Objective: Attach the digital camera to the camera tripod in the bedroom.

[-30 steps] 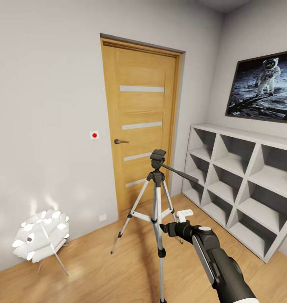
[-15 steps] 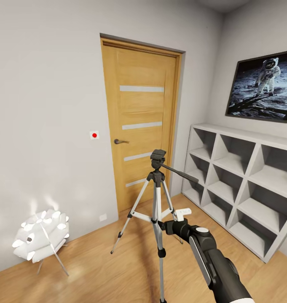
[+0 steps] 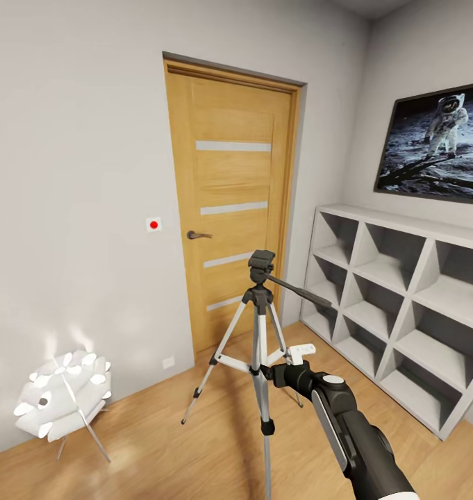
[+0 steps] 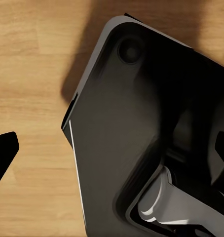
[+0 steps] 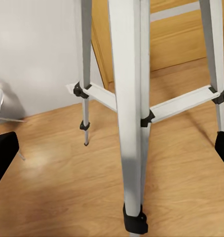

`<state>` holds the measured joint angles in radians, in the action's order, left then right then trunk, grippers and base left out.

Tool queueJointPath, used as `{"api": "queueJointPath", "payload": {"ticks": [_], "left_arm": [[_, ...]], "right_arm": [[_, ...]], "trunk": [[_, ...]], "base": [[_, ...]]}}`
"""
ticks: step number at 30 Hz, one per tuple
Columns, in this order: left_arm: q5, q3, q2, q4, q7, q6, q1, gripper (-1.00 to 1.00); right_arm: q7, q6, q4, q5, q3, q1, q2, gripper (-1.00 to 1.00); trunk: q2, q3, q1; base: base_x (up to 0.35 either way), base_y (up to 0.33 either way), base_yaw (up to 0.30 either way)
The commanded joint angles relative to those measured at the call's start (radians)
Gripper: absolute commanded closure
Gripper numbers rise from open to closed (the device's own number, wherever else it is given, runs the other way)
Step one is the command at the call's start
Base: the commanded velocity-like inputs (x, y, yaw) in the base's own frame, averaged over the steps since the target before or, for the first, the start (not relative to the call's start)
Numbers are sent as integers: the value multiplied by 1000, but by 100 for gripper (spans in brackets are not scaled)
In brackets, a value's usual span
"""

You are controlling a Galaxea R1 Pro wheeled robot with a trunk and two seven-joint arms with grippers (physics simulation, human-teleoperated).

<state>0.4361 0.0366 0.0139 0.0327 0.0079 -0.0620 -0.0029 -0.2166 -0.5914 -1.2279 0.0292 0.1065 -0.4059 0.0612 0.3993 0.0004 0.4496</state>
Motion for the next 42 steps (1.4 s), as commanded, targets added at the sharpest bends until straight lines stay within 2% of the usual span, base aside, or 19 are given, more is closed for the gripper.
{"api": "queueJointPath", "payload": {"ticks": [1, 15, 18, 24, 27, 42], "left_arm": [[-1, 3, 0, 0, 1, -2, 0, -100], [0, 3, 0, 0, 1, -2, 0, -100], [0, 3, 0, 0, 1, -2, 0, -100], [0, 4, 0, 0, 1, -2, 0, -100], [0, 5, 0, 0, 1, -2, 0, -100], [0, 5, 0, 0, 1, -2, 0, -100]], "right_arm": [[-1, -5, -1, 3, -1, 0, 0, -100], [5, -5, -1, 3, 0, -1, 1, -100], [29, -4, 6, 3, 0, 0, 6, -100], [68, 26, 42, 2, 1, 0, 41, -100], [73, 35, 51, 2, 1, 0, 48, -100], [77, 44, 57, 0, 1, -1, 52, -100]], "trunk": [[1, 0, 0], [1, 0, 0], [1, 0, 0], [1, 0, 0], [1, 0, 0], [1, 0, 0]], "base": [[11, 0, 0], [2, 0, 0], [0, 0, 0], [0, 0, 0], [0, 0, 0], [0, 0, 0]]}}
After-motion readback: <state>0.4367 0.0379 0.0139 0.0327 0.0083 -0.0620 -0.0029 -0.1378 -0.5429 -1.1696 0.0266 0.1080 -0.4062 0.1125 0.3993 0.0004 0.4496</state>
